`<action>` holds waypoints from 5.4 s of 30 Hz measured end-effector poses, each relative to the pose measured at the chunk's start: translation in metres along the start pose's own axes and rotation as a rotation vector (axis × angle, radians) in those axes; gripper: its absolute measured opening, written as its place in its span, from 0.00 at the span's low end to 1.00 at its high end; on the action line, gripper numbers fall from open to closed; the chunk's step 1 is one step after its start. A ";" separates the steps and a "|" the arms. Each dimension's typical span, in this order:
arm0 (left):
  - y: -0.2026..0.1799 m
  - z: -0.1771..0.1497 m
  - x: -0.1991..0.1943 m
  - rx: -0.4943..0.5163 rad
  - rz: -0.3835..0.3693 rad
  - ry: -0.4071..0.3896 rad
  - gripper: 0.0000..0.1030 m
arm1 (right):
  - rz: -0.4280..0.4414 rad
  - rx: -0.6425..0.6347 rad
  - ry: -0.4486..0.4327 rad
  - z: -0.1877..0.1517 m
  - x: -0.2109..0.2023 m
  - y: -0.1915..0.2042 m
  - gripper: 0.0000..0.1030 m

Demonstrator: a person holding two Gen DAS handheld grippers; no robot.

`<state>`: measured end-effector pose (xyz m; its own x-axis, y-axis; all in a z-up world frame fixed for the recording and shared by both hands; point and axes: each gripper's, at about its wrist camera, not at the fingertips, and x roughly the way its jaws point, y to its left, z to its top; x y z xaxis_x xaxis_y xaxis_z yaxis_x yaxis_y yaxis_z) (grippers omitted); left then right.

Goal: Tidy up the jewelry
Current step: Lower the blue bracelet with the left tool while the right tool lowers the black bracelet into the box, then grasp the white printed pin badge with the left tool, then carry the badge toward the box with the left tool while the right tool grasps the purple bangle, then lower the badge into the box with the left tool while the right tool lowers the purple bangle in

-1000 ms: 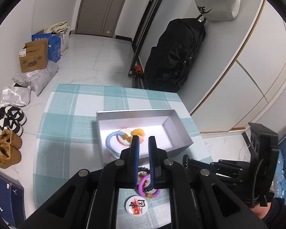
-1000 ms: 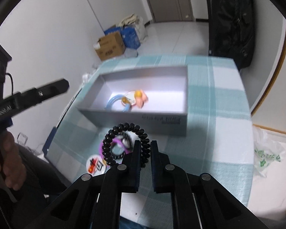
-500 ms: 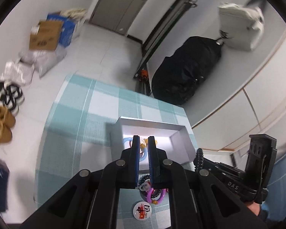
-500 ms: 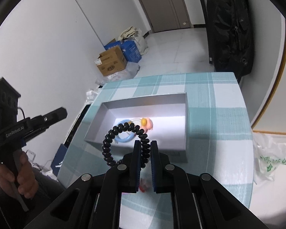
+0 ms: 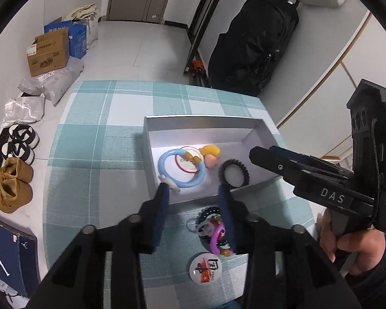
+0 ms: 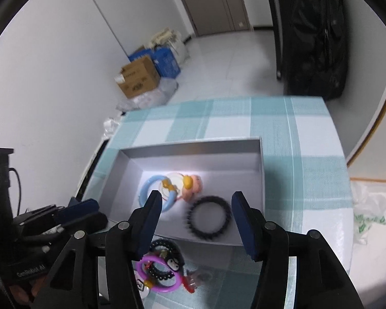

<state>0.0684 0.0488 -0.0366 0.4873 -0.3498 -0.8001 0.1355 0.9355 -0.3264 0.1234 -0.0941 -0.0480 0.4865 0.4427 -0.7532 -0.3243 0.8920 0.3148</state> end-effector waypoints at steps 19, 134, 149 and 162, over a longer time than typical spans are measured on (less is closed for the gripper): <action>-0.005 -0.035 -0.004 0.053 0.120 -0.027 0.66 | 0.046 -0.026 -0.148 -0.037 -0.064 -0.008 0.81; 0.036 -0.018 -0.053 -0.047 0.046 -0.062 0.36 | -0.082 -0.422 0.117 -0.078 0.016 0.067 0.51; 0.017 -0.008 -0.048 -0.055 0.005 -0.097 0.36 | 0.058 -0.235 -0.006 -0.055 -0.030 0.040 0.50; -0.009 0.012 -0.028 -0.031 -0.029 -0.092 0.36 | 0.116 -0.112 -0.156 -0.017 -0.054 0.020 0.50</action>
<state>0.0644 0.0503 -0.0051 0.5605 -0.3690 -0.7414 0.1248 0.9227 -0.3649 0.0764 -0.1014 -0.0108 0.5575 0.5584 -0.6143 -0.4690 0.8224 0.3219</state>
